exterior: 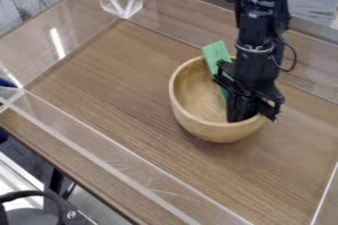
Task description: Remove the green block from inside the brown bowl and put it on the table
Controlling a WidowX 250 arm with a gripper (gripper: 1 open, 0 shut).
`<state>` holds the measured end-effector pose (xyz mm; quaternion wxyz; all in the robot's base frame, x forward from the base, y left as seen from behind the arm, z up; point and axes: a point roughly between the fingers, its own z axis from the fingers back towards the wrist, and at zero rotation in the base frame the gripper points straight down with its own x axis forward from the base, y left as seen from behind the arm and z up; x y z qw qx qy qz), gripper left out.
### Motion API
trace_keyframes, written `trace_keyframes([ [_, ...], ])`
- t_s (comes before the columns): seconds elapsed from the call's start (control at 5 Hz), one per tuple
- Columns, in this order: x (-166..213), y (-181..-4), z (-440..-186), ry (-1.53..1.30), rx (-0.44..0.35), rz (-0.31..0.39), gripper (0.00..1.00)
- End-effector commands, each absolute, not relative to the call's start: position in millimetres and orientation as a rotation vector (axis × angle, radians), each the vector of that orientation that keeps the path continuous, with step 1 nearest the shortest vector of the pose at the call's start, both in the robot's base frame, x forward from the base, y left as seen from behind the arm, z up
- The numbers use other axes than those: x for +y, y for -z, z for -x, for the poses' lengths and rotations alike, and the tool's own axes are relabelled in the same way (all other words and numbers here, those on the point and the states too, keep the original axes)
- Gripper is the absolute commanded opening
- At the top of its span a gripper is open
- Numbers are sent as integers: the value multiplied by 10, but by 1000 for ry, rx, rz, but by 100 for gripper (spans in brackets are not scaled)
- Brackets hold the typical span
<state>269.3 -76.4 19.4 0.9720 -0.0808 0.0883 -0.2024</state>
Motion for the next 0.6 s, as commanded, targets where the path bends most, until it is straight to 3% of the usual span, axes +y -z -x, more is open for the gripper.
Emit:
trace_keyframes([
  [0.0,-883,36,-2586,486,251,187,0],
  [0.4,-931,28,-2571,501,260,191,0],
])
